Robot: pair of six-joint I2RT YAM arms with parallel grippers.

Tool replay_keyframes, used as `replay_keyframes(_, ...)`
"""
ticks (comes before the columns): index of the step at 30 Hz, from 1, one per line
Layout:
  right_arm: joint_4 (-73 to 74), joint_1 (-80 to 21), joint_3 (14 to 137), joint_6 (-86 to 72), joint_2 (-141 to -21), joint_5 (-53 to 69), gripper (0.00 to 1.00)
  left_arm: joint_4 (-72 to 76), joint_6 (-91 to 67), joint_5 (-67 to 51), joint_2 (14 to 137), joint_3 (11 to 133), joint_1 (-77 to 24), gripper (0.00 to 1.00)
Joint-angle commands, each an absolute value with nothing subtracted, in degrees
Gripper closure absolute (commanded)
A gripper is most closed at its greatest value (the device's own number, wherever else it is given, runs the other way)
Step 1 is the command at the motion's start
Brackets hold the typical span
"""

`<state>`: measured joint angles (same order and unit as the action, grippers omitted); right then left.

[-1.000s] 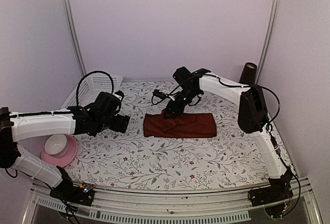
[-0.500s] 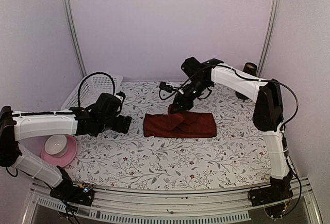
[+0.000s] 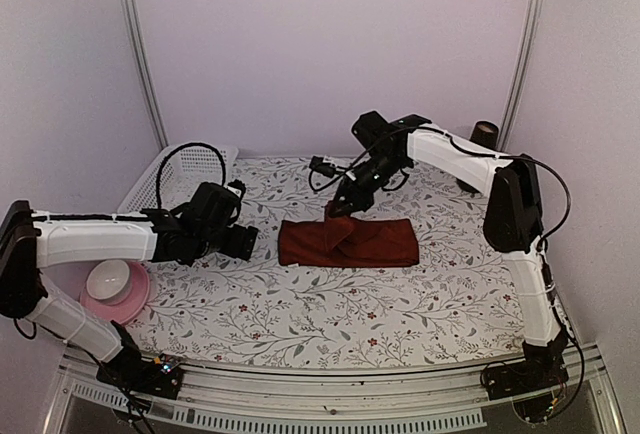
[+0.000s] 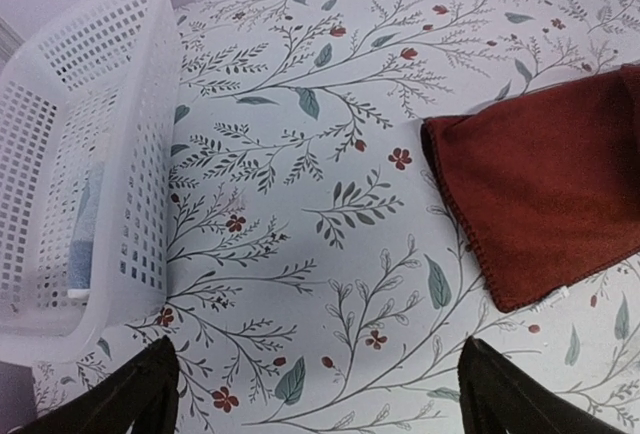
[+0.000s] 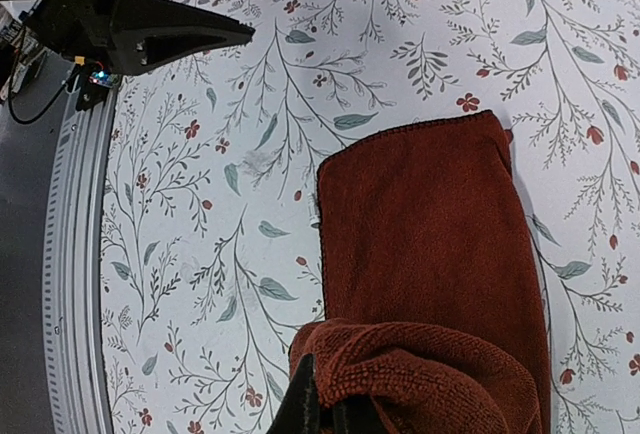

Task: Roll the towels
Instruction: Fold the towel at the center of the board.

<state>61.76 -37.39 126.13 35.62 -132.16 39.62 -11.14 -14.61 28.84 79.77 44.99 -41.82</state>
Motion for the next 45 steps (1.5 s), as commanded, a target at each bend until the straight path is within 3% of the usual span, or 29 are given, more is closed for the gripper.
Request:
replay_keyframes(1,62.1,-39.0,130.9,35.9,-137.6,41.3,0.97,-9.4,-14.8,28.3,80.5,44.3,-41.0,0.03)
replay_keyframes(7,58.9,-40.3,133.5,34.0,-141.3,40.8,0.97,-8.6,-14.9,28.4,80.5,44.0,-40.6,0.03)
replay_keyframes(12,54.8,-41.2,133.5,31.7,-143.4,42.0,0.88,-7.9,-15.1,28.8,81.4,43.8,-40.4,0.03)
replay_keyframes(14,53.1,-42.0,133.5,31.2,-143.9,42.5,0.71,-7.4,-15.5,28.8,81.8,43.5,-40.1,0.03)
replay_keyframes(18,49.3,-42.9,134.0,29.6,-143.3,42.9,0.49,-5.8,-16.6,28.9,82.9,42.8,-39.8,0.03)
replay_keyframes(23,48.3,-41.8,133.4,28.0,-138.7,35.4,0.38,-4.5,-15.9,27.6,84.8,43.7,-39.7,0.03)
replay_keyframes(29,48.0,-34.7,114.6,33.8,-122.6,28.3,0.35,-3.7,-11.3,20.5,88.0,50.7,-37.8,0.03)
replay_keyframes(35,47.1,-26.0,92.8,41.0,-108.6,27.7,0.35,2.3,-7.8,-5.6,93.5,60.7,-30.5,0.03)
replay_keyframes(41,45.9,-22.6,83.2,43.9,-104.3,28.0,0.35,-4.9,-2.4,-23.0,111.1,78.3,-28.2,0.11)
replay_keyframes(45,44.7,-22.0,80.2,45.0,-104.5,26.9,0.35,-6.1,-2.3,-26.2,120.3,83.1,-27.7,0.17)
